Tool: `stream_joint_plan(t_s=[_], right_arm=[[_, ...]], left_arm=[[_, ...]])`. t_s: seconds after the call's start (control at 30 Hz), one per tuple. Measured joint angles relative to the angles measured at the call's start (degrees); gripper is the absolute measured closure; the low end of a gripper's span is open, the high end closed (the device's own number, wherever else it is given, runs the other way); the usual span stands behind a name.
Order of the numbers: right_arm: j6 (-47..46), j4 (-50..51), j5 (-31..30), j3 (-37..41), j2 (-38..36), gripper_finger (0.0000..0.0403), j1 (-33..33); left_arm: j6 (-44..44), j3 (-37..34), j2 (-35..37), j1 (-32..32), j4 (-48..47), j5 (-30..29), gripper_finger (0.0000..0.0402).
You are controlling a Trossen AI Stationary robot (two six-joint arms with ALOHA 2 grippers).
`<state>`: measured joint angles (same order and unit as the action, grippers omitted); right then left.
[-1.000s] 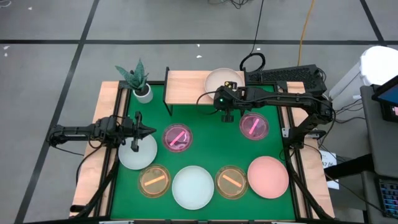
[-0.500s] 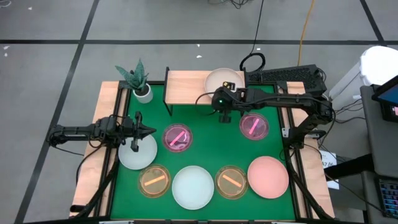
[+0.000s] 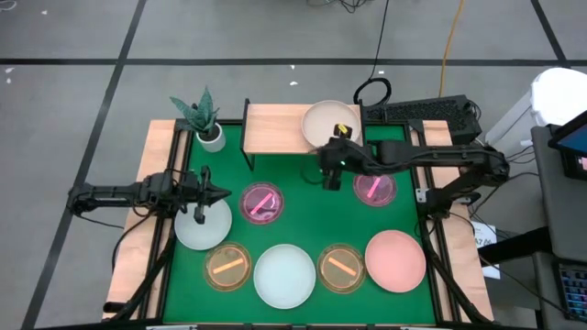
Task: Place and stack plates onto a shelf
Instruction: Put the left transparent orange plate on the shelf
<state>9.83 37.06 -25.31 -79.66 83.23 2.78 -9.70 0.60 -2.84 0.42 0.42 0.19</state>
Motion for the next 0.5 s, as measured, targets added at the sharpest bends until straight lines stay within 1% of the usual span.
stream_joint_plan(t_s=[0.23,0.33,0.5], right_arm=[[-12.3,1.6,-0.1,0.0,-1.4,0.0221,-9.2],[-14.2,0.1,-0.1,0.8,-1.1,0.0222,-13.2],[-14.3,-5.7,-0.4,5.4,-0.9,0.0222,-18.8]], left_arm=[[-2.8,0.0,-5.3,-3.3,0.0,-0.1,0.0400],[-4.2,0.1,-8.0,-5.1,0.0,-0.4,0.0400],[-4.4,2.4,-13.2,-7.9,-0.8,-1.8,0.0400]])
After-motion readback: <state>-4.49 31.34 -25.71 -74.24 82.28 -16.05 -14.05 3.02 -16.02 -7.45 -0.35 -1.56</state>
